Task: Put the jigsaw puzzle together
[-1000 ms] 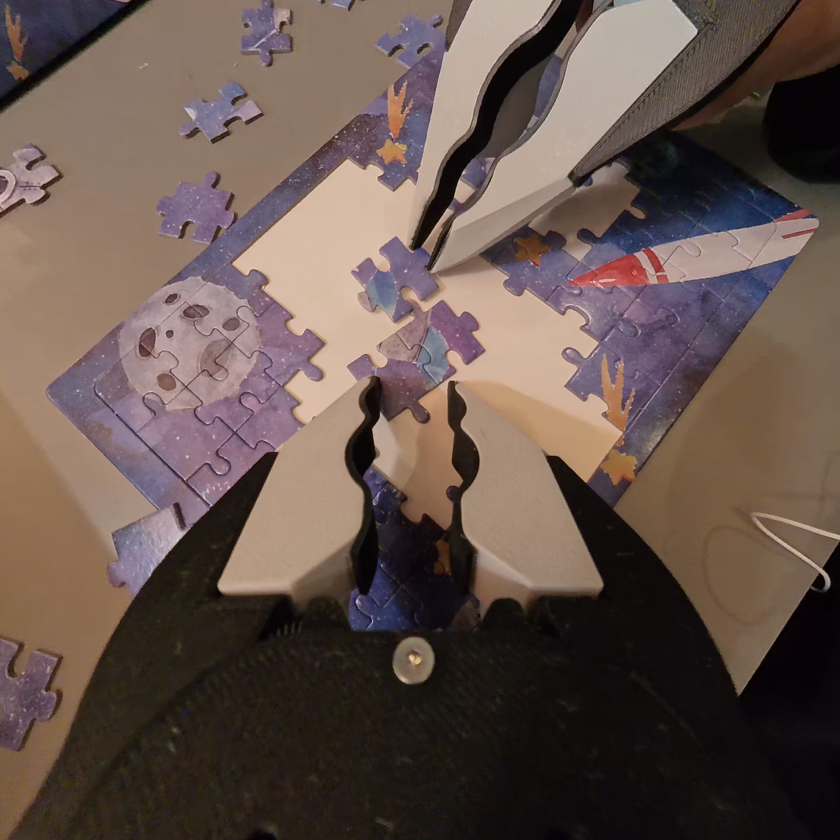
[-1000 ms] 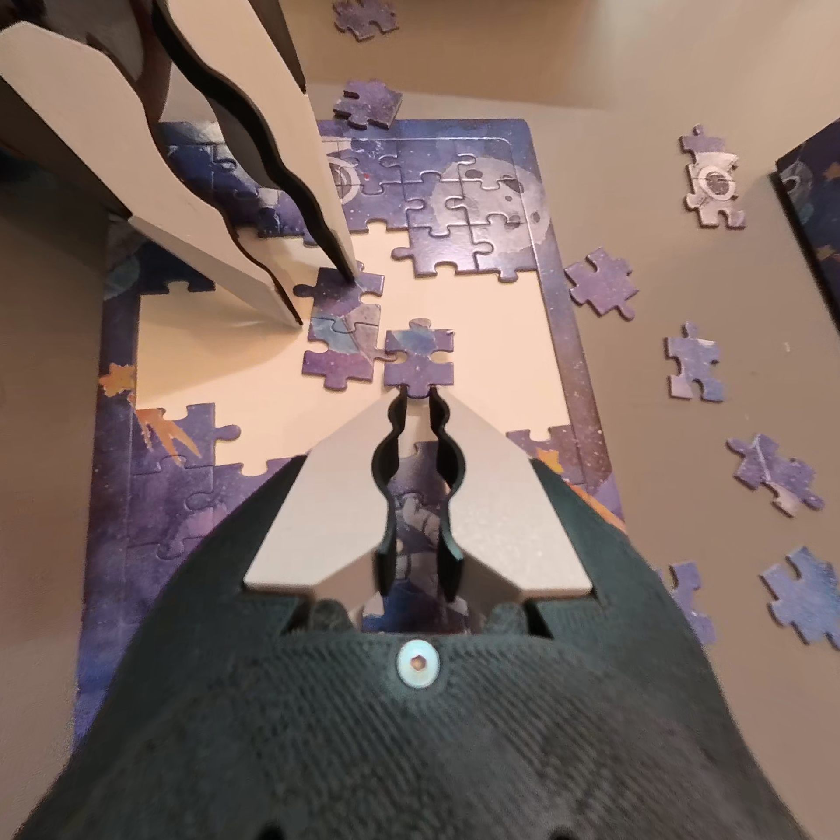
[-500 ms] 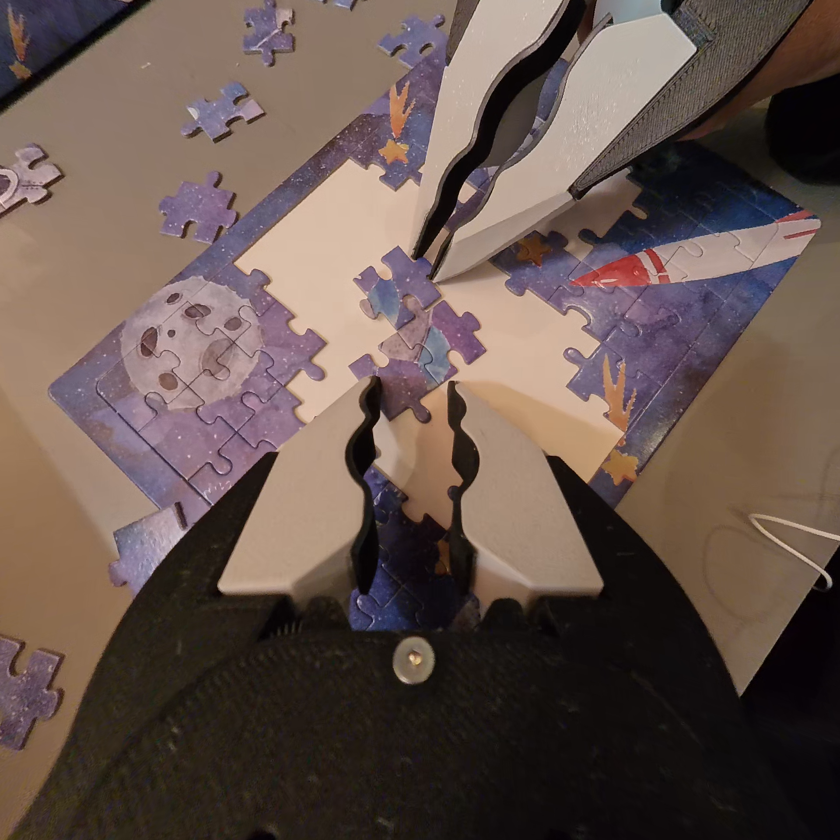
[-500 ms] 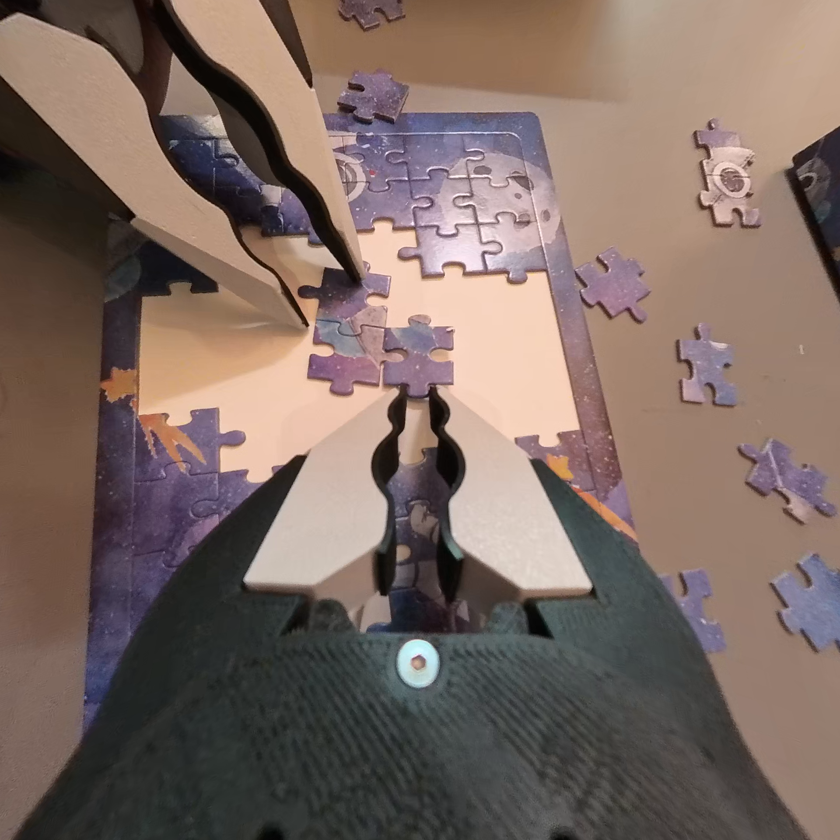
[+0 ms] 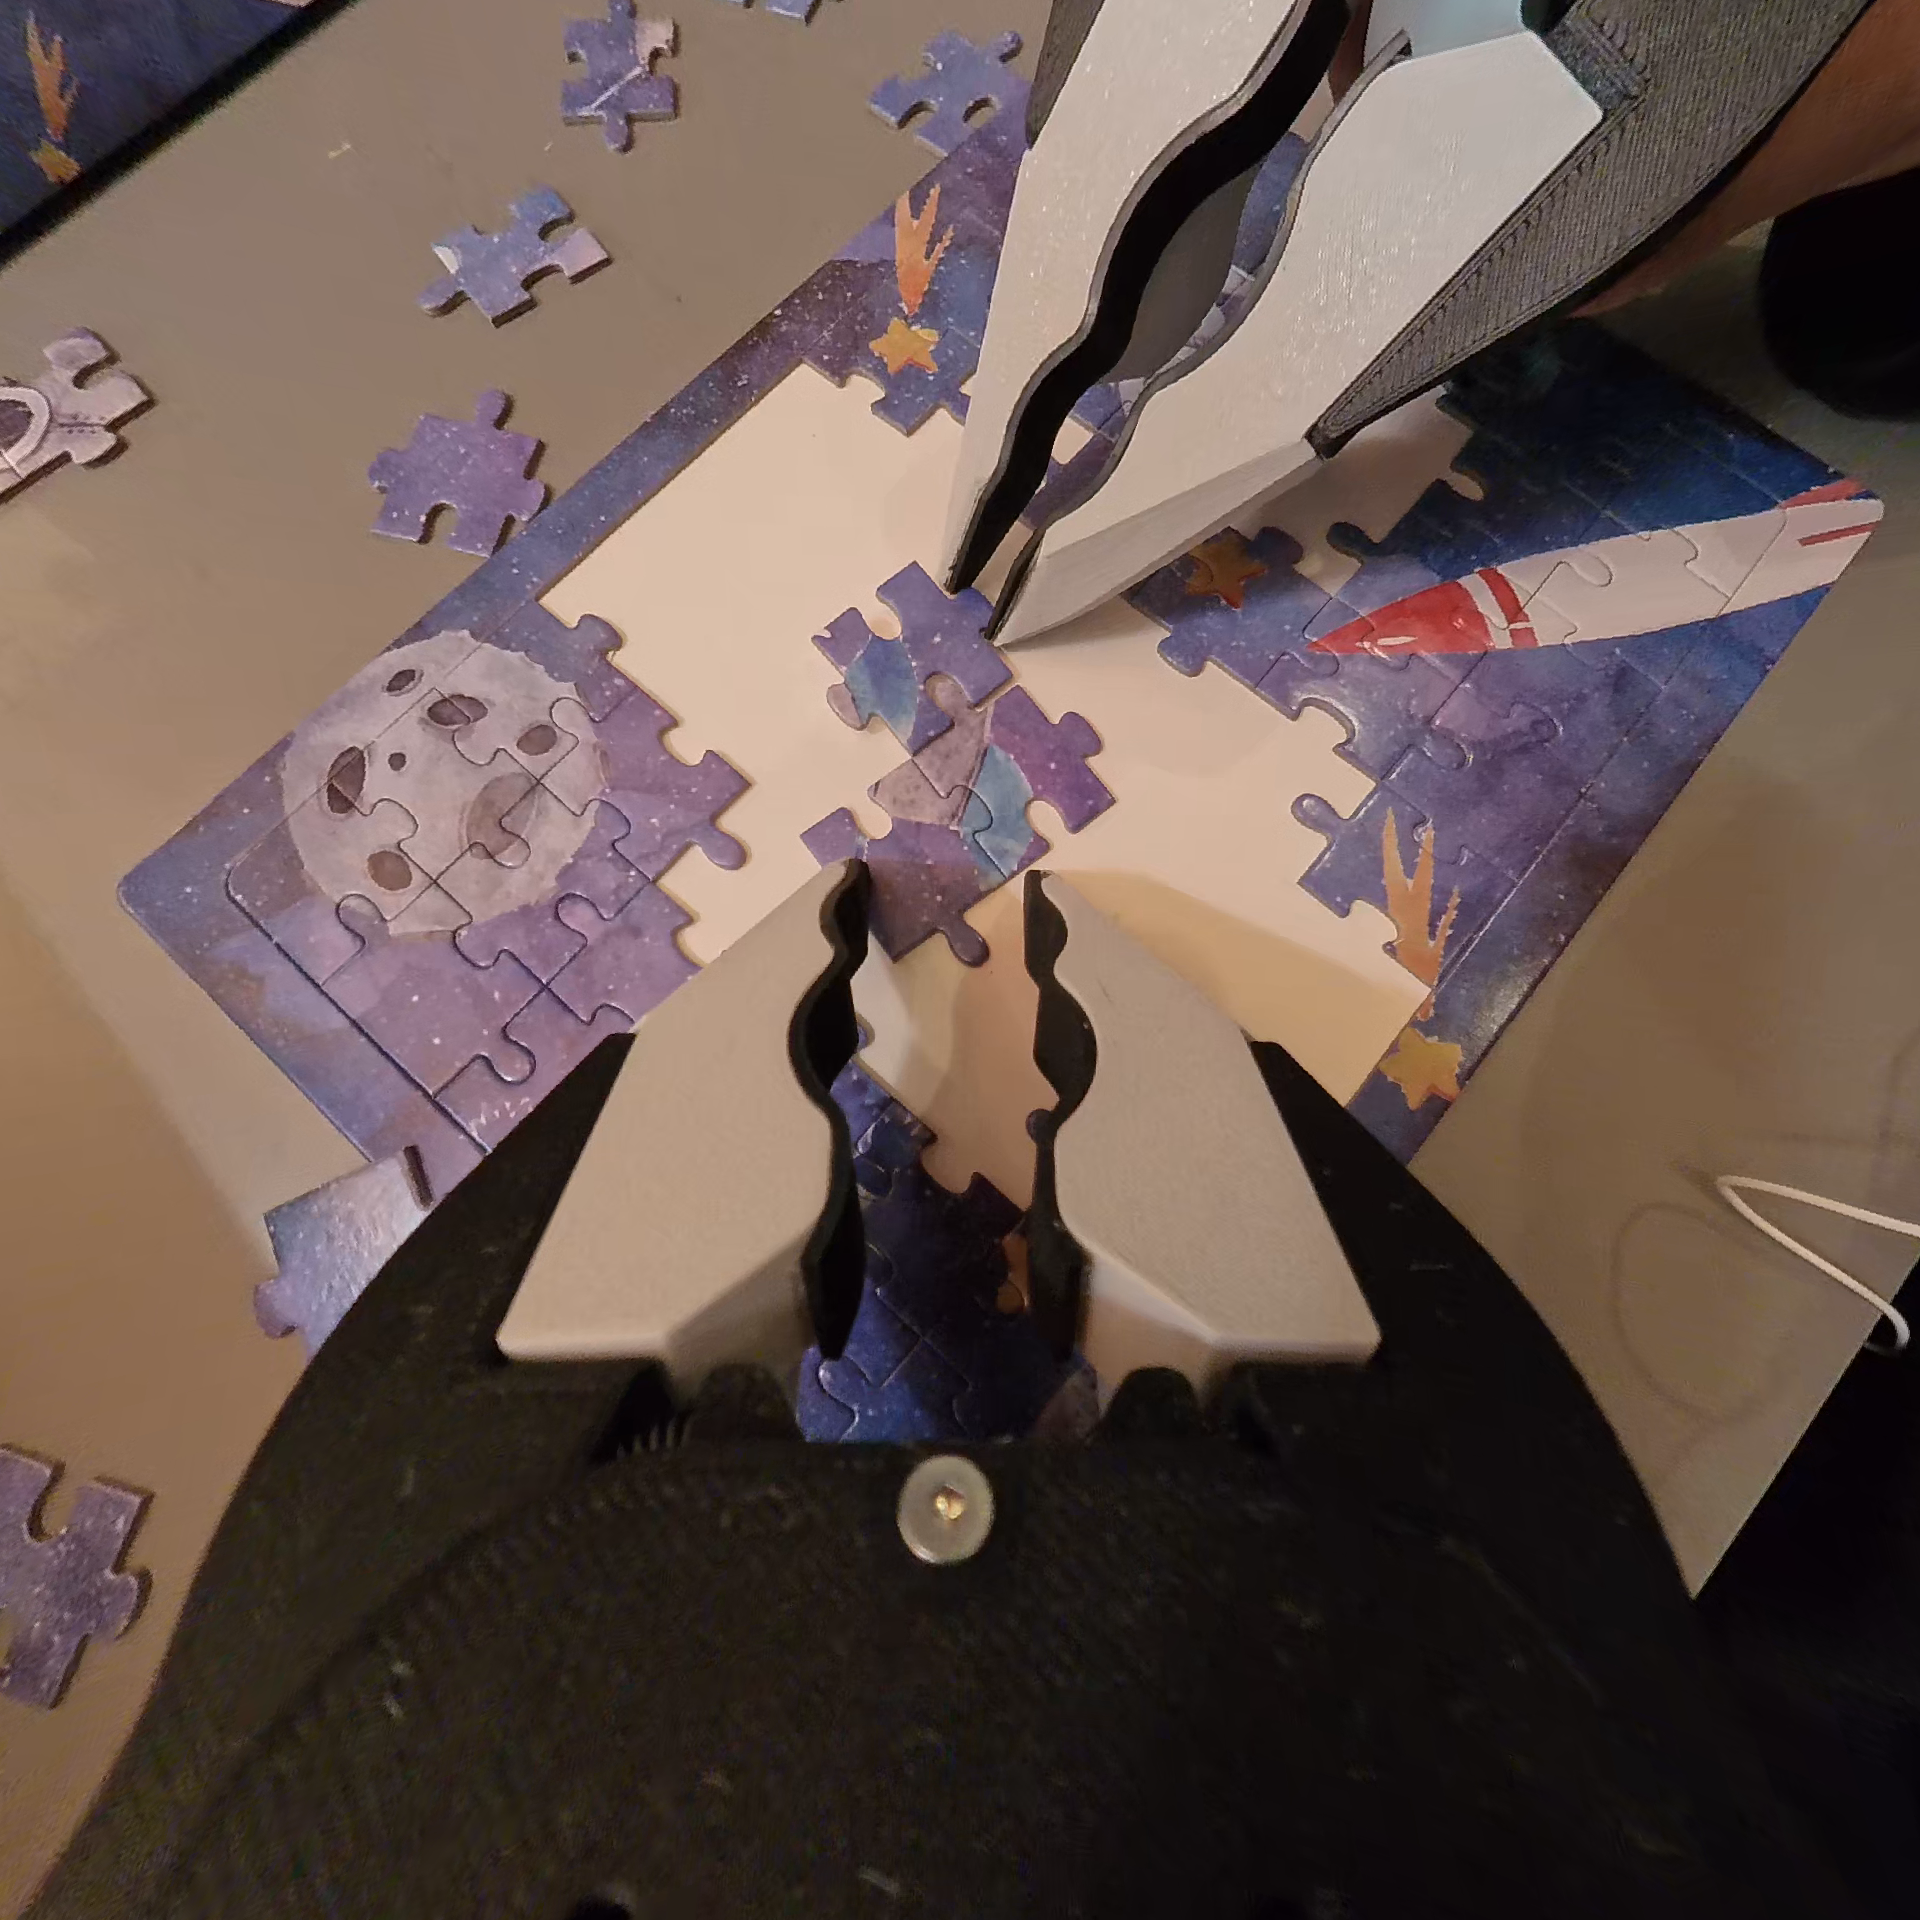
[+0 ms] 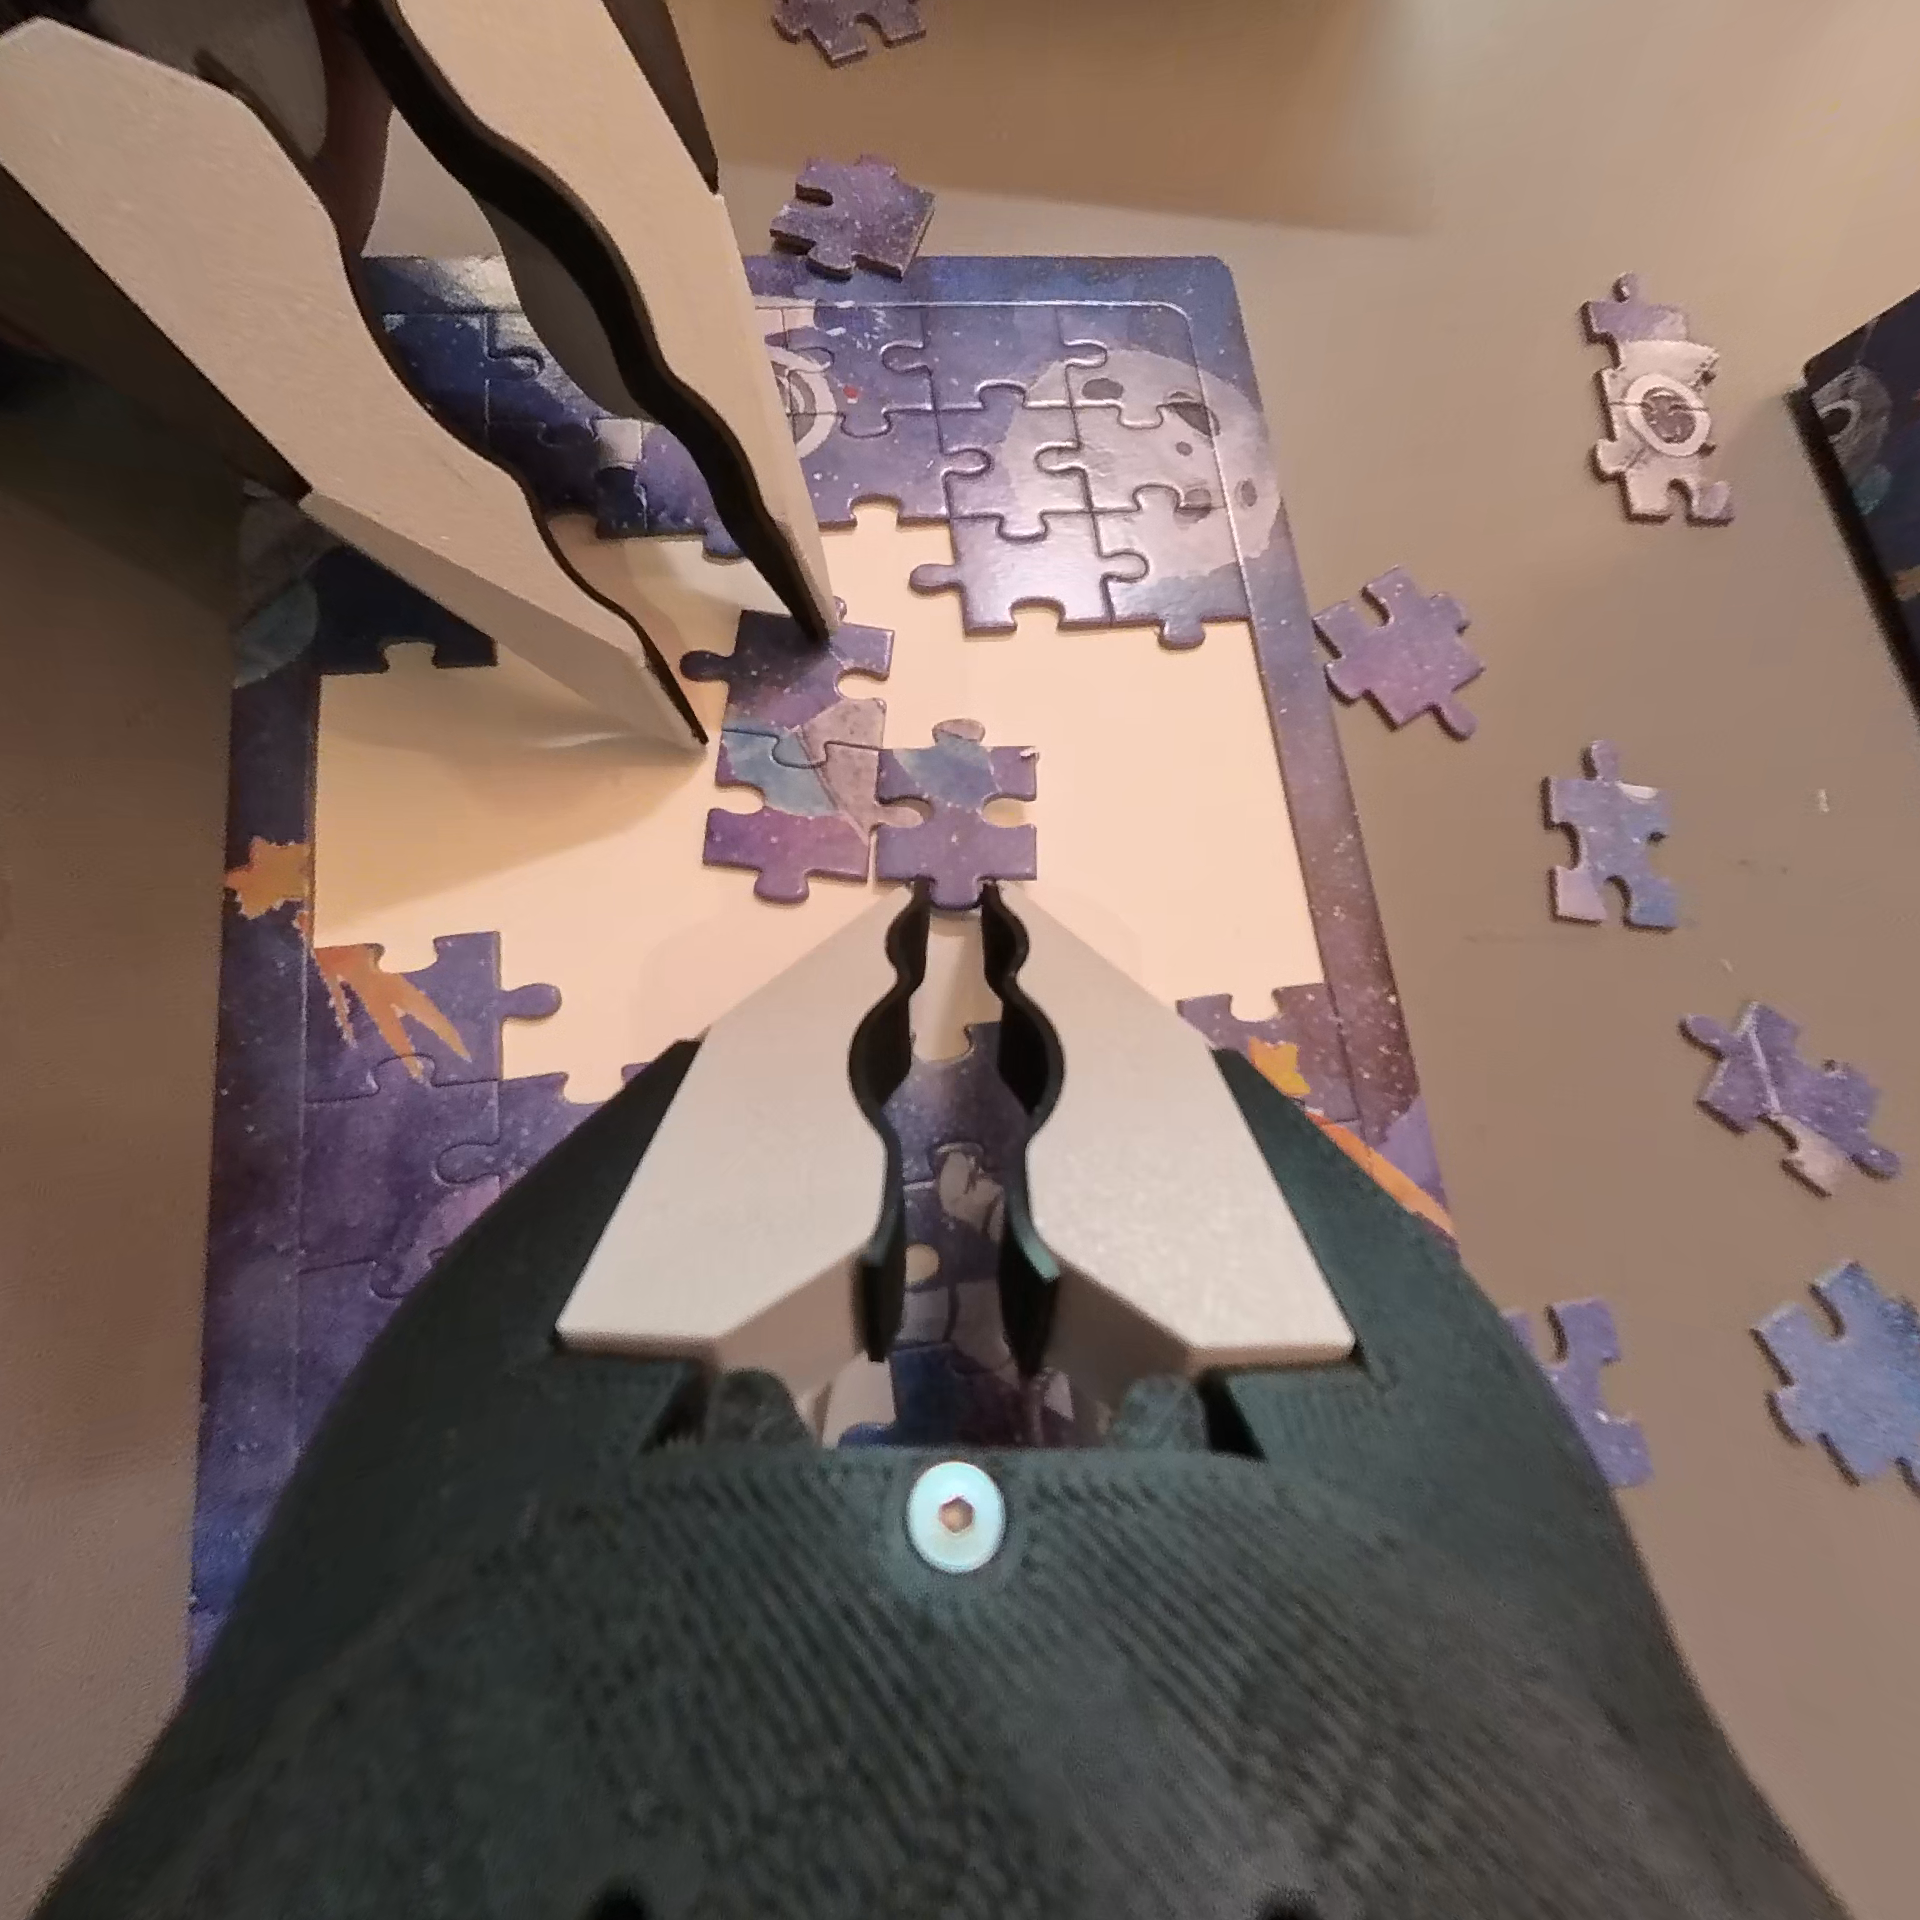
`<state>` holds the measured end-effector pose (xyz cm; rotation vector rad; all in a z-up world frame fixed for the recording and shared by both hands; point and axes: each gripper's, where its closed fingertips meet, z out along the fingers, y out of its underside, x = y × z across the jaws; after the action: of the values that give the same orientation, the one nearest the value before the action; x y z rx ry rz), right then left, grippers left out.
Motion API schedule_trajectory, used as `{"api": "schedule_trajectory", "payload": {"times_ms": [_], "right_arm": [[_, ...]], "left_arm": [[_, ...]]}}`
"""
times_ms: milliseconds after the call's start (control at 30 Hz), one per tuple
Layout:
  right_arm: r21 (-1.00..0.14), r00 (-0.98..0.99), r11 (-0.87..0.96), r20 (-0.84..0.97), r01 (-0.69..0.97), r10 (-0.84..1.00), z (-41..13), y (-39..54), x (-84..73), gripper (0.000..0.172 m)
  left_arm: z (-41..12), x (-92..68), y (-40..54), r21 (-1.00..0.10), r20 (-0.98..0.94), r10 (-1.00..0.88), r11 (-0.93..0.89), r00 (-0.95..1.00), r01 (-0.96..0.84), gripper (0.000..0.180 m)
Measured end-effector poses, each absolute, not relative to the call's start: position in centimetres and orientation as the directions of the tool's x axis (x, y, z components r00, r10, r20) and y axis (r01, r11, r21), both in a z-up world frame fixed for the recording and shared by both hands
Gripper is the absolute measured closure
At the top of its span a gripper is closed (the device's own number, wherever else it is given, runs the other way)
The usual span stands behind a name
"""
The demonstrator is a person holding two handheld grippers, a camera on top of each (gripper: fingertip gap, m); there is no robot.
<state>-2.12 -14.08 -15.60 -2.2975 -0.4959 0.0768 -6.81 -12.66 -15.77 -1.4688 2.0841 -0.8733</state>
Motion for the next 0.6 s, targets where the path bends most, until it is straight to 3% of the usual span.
{"api": "schedule_trajectory", "payload": {"times_ms": [600], "right_arm": [[-0.704, 0.926, -0.633, 0.092, 0.321, 0.367, -15.61, -14.09, -2.11, 0.163]], "left_arm": [[-15.78, -6.82, -12.65, -0.712, 0.004, -0.942, 0.234, -0.337, -0.662, 0.152]]}}
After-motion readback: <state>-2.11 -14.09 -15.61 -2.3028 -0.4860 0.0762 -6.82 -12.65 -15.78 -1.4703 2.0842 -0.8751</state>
